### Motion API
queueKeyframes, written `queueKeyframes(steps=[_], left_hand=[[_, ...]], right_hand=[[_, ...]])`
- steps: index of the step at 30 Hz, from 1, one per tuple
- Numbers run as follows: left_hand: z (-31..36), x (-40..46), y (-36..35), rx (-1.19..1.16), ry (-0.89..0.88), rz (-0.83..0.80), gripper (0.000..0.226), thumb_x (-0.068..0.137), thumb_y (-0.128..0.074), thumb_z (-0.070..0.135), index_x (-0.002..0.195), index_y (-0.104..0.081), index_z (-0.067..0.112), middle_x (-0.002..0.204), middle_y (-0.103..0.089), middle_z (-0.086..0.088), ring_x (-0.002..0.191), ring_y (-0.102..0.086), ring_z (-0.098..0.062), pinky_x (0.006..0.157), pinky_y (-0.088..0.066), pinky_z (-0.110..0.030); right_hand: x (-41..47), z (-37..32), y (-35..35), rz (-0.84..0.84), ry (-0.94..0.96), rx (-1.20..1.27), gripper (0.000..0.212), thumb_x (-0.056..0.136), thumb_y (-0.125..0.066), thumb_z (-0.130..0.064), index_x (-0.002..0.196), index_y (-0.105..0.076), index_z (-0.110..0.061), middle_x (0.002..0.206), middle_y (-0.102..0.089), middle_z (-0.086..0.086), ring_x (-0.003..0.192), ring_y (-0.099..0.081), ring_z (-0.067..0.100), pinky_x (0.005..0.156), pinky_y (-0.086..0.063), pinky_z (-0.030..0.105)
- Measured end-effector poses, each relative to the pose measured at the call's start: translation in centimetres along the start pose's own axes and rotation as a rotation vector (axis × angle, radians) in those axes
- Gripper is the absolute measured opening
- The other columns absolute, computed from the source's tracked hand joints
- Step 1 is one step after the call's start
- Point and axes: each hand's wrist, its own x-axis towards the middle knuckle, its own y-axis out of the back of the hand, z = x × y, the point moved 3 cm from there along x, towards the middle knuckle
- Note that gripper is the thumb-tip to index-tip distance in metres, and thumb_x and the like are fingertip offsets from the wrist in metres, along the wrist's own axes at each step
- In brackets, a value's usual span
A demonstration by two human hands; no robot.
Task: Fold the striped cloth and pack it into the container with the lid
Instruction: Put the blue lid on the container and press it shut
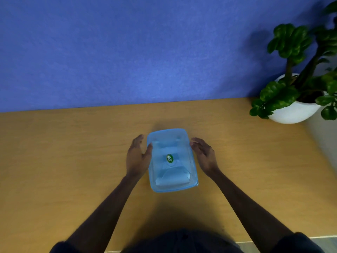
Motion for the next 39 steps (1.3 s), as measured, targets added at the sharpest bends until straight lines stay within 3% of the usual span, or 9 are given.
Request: queueKeyframes(steps=[3, 6, 11, 14, 21, 28, 31, 33, 39], left_hand=[[-1.4, -3.4, 1.7, -0.202, 0.16, 0.017, 0.035, 0.086, -0.066, 0.019, 0.119, -0.057, 0.011, 0.113, -0.065, -0.003, 0.102, -0.065, -0.021, 0.065, -0.05, -0.02], [-1.4, -6.0, 2.3, -0.351, 0.194, -0.041, 0.032, 0.087, -0.064, 0.004, 0.119, -0.059, 0.007, 0.113, -0.065, -0.008, 0.095, -0.066, -0.01, 0.065, -0.047, -0.008], [-1.2, -8.6, 1.5, -0.484, 0.189, -0.16, 0.042, 0.087, -0.061, -0.004, 0.126, -0.057, 0.011, 0.122, -0.065, -0.007, 0.104, -0.065, -0.007, 0.083, -0.05, -0.014], [-0.9, -9.5, 1.0, -0.538, 0.19, -0.152, 0.053, 0.082, -0.065, 0.007, 0.134, -0.052, 0.008, 0.132, -0.061, -0.006, 0.116, -0.06, -0.008, 0.093, -0.05, -0.02], [-1.2, -8.1, 0.6, -0.666, 0.248, -0.182, 0.07, 0.075, -0.069, 0.03, 0.138, -0.048, 0.011, 0.14, -0.055, -0.006, 0.131, -0.05, -0.022, 0.107, -0.039, -0.056], [1.4, -0.9, 0.2, -0.662, 0.176, -0.18, 0.058, 0.075, -0.063, 0.021, 0.131, -0.05, 0.018, 0.138, -0.054, -0.015, 0.127, -0.052, -0.024, 0.106, -0.042, -0.043], [1.9, 2.1, -0.7, -0.654, 0.183, -0.205, 0.053, 0.079, -0.054, 0.007, 0.131, -0.049, 0.014, 0.132, -0.057, -0.011, 0.114, -0.058, -0.007, 0.095, -0.048, -0.022], [2.1, 3.8, -1.5, -0.674, 0.214, -0.219, 0.048, 0.085, -0.05, -0.006, 0.132, -0.049, 0.004, 0.134, -0.056, -0.013, 0.114, -0.057, -0.012, 0.091, -0.048, -0.016], [1.9, 7.2, -3.2, -0.73, 0.319, -0.231, 0.048, 0.086, -0.047, -0.015, 0.132, -0.051, -0.001, 0.13, -0.059, -0.011, 0.109, -0.059, -0.022, 0.103, -0.045, -0.044]], right_hand=[[-2.3, 0.7, 0.8, -0.066, 0.001, -0.021, 0.035, 0.093, -0.062, -0.027, 0.126, -0.061, -0.016, 0.107, -0.073, -0.001, 0.1, -0.067, 0.0, 0.084, -0.053, 0.018], [-4.1, 1.0, 1.1, -0.111, 0.0, -0.001, 0.039, 0.092, -0.064, -0.03, 0.13, -0.059, -0.02, 0.115, -0.072, 0.002, 0.104, -0.068, 0.006, 0.089, -0.056, 0.031], [-5.7, 0.8, 0.7, -0.124, -0.011, 0.05, 0.045, 0.092, -0.065, -0.02, 0.136, -0.055, -0.02, 0.121, -0.069, -0.004, 0.105, -0.069, 0.01, 0.089, -0.057, 0.037], [-6.3, 0.7, 0.3, -0.109, -0.011, 0.056, 0.047, 0.093, -0.062, -0.012, 0.137, -0.053, -0.024, 0.125, -0.066, -0.006, 0.113, -0.065, 0.011, 0.091, -0.057, 0.035], [-5.3, -0.7, -0.5, -0.053, 0.033, 0.007, 0.048, 0.094, -0.057, -0.008, 0.14, -0.05, -0.019, 0.123, -0.062, -0.019, 0.118, -0.057, -0.004, 0.094, -0.053, 0.024], [0.6, -3.0, -1.2, 0.0, 0.054, 0.016, 0.048, 0.094, -0.055, -0.005, 0.14, -0.049, -0.014, 0.134, -0.061, 0.002, 0.124, -0.057, 0.009, 0.105, -0.047, 0.037], [3.4, -3.6, -1.4, 0.014, 0.013, 0.004, 0.049, 0.093, -0.055, -0.005, 0.141, -0.047, -0.013, 0.134, -0.061, 0.006, 0.123, -0.058, 0.014, 0.106, -0.046, 0.041], [5.1, -3.6, -1.5, 0.023, -0.021, -0.026, 0.049, 0.092, -0.056, -0.009, 0.14, -0.047, -0.017, 0.13, -0.064, 0.005, 0.119, -0.061, 0.016, 0.104, -0.047, 0.044], [8.4, -3.6, -1.4, 0.023, -0.094, -0.025, 0.049, 0.092, -0.056, -0.01, 0.14, -0.048, -0.016, 0.125, -0.067, 0.006, 0.112, -0.064, 0.018, 0.1, -0.05, 0.043]])
